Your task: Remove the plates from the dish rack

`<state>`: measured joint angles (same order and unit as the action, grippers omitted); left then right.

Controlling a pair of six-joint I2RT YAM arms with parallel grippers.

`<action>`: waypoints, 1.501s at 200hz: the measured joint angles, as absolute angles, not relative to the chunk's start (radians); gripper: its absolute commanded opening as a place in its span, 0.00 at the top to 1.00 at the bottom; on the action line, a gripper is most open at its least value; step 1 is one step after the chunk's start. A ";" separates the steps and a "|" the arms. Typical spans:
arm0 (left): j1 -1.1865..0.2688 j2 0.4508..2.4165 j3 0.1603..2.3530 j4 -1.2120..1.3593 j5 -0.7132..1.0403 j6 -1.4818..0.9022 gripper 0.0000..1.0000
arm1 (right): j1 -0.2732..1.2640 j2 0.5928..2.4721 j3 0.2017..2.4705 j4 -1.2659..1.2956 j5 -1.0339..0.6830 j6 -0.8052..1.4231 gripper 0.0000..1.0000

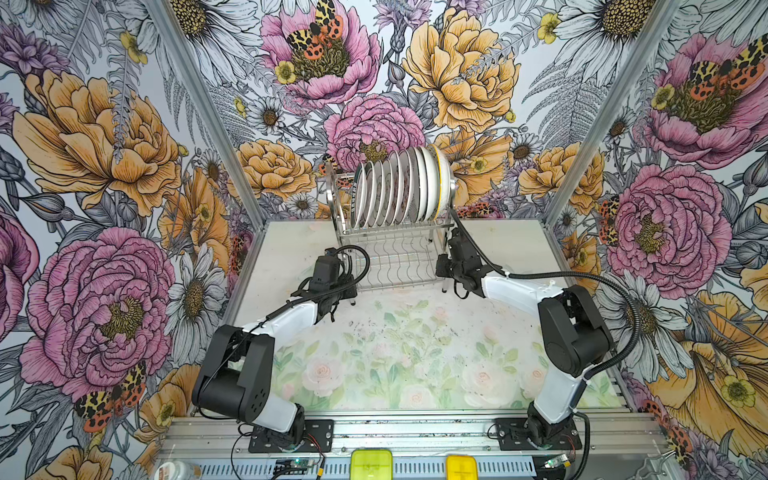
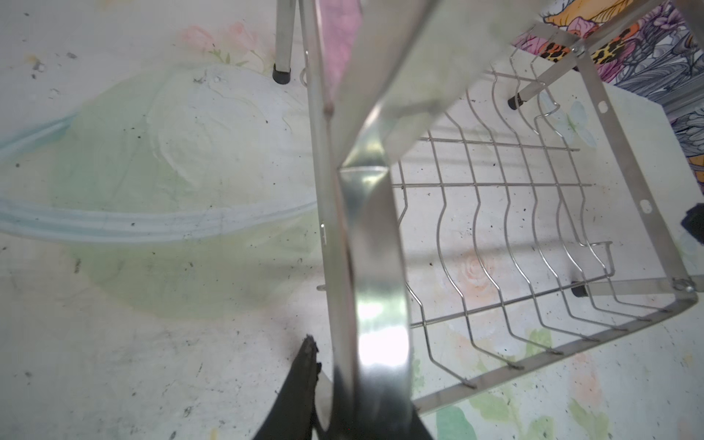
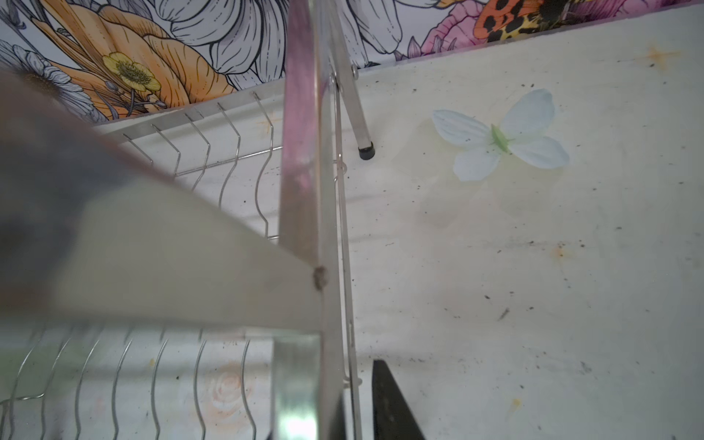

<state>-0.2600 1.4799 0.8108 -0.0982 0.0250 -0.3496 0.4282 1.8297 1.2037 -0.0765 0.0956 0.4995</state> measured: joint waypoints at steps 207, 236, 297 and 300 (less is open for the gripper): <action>-0.053 1.382 0.751 -0.158 0.055 -0.364 0.72 | 0.531 2.018 1.413 -0.017 0.021 0.480 0.89; -0.036 1.363 0.744 -0.165 0.073 -0.393 0.59 | 0.531 2.018 1.413 -0.016 0.022 0.497 0.88; -0.010 1.327 0.741 -0.200 0.069 -0.431 0.43 | 0.531 2.018 1.413 -0.014 0.022 0.510 0.85; -0.010 1.326 0.741 -0.200 0.069 -0.432 0.42 | 0.531 2.018 1.413 -0.015 0.022 0.510 0.84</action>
<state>-0.0097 1.3258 0.7406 -0.1997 0.0689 -0.4316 0.5308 2.0182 1.4132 -0.0147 0.0219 0.5102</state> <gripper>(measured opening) 0.568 0.249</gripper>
